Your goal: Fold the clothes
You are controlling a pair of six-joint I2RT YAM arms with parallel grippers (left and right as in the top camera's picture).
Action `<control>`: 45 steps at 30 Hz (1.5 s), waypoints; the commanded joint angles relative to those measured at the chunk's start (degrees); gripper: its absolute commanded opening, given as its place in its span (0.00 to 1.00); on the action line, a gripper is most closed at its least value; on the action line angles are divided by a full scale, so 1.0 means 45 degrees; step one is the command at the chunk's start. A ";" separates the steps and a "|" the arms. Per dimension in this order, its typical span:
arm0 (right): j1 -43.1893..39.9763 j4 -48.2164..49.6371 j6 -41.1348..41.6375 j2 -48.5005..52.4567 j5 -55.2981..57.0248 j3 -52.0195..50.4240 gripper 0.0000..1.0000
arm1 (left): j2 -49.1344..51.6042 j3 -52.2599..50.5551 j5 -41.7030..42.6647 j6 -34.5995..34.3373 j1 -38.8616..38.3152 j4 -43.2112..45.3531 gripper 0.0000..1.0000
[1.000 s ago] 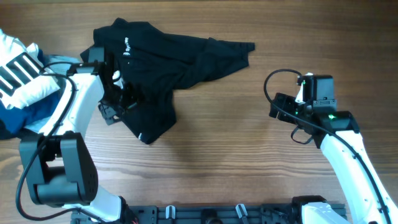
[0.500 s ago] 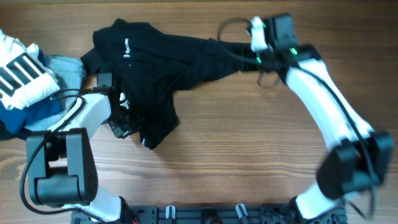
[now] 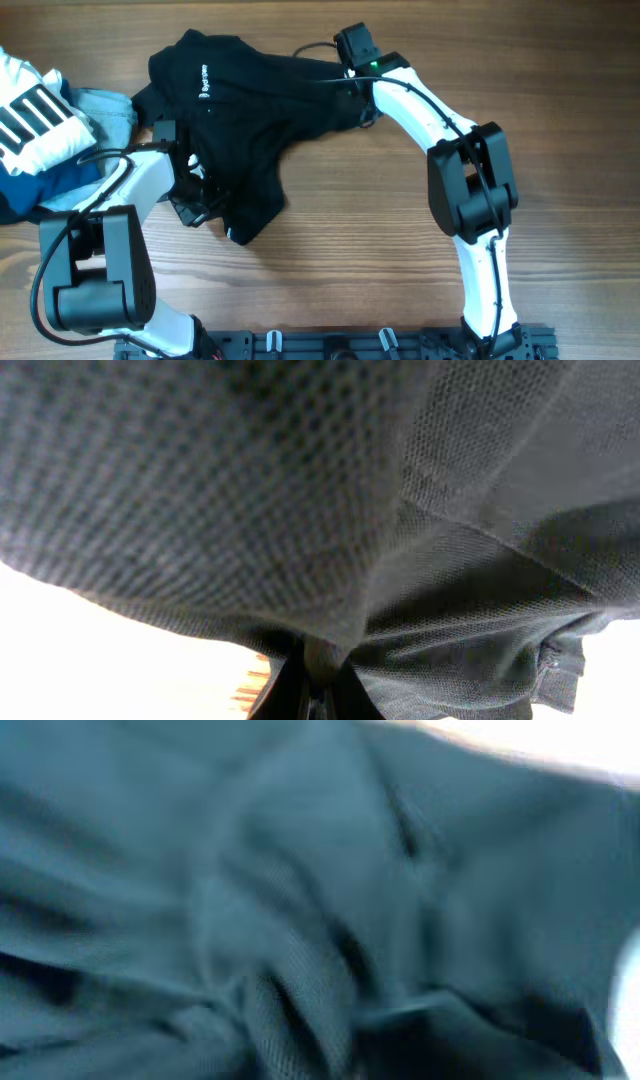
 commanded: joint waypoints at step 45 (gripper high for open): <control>-0.4571 -0.5872 0.3002 -0.5722 -0.1365 -0.3478 0.04 | -0.0471 0.1501 0.0165 0.1180 0.0359 -0.2016 0.04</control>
